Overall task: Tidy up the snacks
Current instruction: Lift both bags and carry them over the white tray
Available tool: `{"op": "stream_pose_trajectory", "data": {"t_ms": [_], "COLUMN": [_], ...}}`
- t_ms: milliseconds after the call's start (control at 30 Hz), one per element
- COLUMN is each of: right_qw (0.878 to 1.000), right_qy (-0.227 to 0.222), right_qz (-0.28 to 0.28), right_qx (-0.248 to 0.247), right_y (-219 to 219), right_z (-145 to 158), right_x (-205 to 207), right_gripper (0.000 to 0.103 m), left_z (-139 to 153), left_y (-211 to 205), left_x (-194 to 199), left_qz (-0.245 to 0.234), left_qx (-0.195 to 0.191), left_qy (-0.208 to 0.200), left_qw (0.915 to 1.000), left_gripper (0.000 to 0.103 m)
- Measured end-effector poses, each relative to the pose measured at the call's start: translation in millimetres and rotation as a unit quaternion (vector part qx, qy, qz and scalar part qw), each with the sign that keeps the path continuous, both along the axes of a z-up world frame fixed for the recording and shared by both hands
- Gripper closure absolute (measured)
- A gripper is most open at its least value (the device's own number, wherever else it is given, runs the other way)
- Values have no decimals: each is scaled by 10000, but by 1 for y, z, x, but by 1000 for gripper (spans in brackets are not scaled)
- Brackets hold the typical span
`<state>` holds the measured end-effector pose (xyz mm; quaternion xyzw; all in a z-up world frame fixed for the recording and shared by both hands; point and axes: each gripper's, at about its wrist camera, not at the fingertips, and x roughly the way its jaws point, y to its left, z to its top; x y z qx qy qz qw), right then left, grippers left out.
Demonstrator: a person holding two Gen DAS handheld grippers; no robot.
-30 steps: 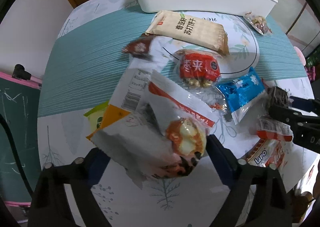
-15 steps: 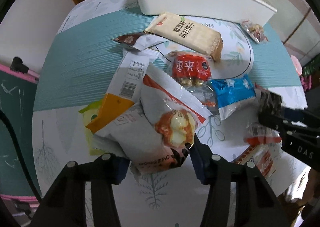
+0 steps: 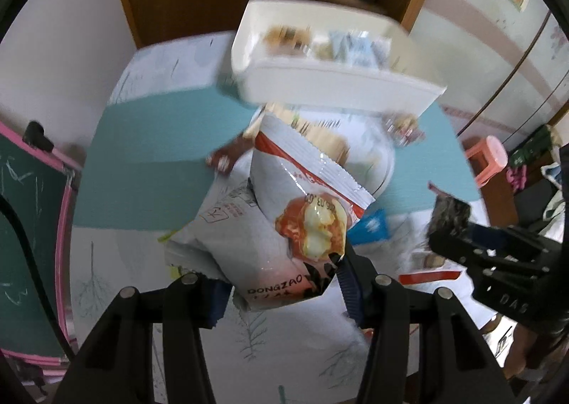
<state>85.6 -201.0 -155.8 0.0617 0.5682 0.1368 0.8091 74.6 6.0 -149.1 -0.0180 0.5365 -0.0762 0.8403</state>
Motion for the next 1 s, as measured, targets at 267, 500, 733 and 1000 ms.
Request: {"op": "stream_pose_trajectory", "data": {"t_ms": [267, 500, 733, 1000], "right_qw": [9972, 9888, 9789, 9722], "right_qy": [-712, -1480, -2042, -2337], "right_qz": [-32, 20, 6, -154], "right_qx": [228, 202, 112, 69], "right_y": [-20, -23, -29, -41], "right_z": [69, 134, 188, 219], "right_x": [10, 34, 73, 115], "right_gripper": [60, 60, 60, 60], "left_z": [67, 116, 161, 179], "left_y": [-13, -23, -35, -59], "left_x": [26, 71, 117, 171], "left_qz": [-186, -219, -196, -242], "left_qx": [-34, 109, 176, 381], "left_qy": [-549, -904, -1301, -1479], "left_qw": [9983, 9956, 9911, 9880], "left_gripper": [52, 52, 51, 51]}}
